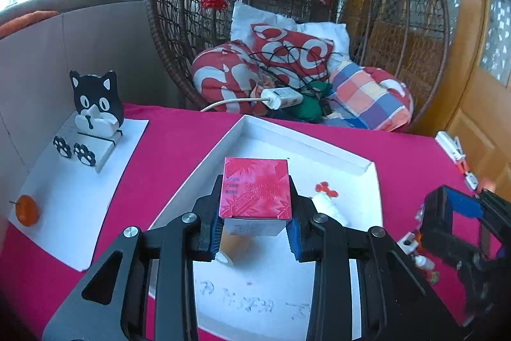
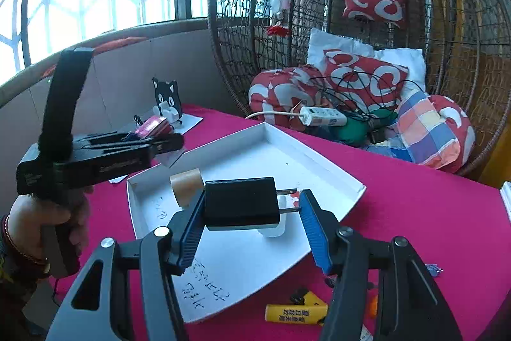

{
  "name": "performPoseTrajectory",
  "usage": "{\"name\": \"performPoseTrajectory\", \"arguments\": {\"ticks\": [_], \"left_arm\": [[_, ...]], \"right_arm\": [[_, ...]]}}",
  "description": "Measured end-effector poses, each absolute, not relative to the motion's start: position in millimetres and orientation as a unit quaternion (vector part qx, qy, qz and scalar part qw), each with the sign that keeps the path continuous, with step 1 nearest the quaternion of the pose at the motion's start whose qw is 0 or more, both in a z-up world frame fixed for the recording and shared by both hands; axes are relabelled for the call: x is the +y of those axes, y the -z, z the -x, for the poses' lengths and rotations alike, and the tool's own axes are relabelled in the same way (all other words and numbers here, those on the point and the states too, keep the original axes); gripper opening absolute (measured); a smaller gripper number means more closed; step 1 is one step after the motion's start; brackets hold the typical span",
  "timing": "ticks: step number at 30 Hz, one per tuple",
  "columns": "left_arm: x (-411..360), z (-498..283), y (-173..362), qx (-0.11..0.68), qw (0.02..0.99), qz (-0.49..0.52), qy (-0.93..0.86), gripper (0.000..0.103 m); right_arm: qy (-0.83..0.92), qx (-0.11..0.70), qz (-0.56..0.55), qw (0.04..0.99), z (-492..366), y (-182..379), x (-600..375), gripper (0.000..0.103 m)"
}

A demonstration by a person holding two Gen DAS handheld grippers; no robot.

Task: Organize rigid objects
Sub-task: 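Carry the pink-red box and black charger with both tools over the tray, then lower the box and charger into the tray and open both tools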

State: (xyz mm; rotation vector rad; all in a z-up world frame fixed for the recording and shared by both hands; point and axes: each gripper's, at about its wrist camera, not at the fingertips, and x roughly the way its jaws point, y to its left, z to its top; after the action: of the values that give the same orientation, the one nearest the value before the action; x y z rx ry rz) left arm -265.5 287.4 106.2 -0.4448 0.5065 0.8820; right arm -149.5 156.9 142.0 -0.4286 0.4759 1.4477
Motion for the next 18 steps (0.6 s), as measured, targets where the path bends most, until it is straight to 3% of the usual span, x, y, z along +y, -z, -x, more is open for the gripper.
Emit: {"name": "performPoseTrajectory", "arguments": {"ticks": [6, 10, 18], "left_arm": [[311, 231, -91, 0.277, 0.84, 0.214, -0.414, 0.032], [330, 211, -72, 0.299, 0.834, 0.277, -0.373, 0.032], [341, 191, -58, 0.32, 0.829, 0.27, -0.37, 0.032]], "right_arm": [[-0.647, 0.237, 0.223, 0.69, 159, -116, 181, 0.058], [-0.638, 0.249, 0.251, 0.684, 166, -88, 194, 0.058], [-0.622, 0.267, 0.261, 0.688, 165, -65, 209, 0.059]]}}
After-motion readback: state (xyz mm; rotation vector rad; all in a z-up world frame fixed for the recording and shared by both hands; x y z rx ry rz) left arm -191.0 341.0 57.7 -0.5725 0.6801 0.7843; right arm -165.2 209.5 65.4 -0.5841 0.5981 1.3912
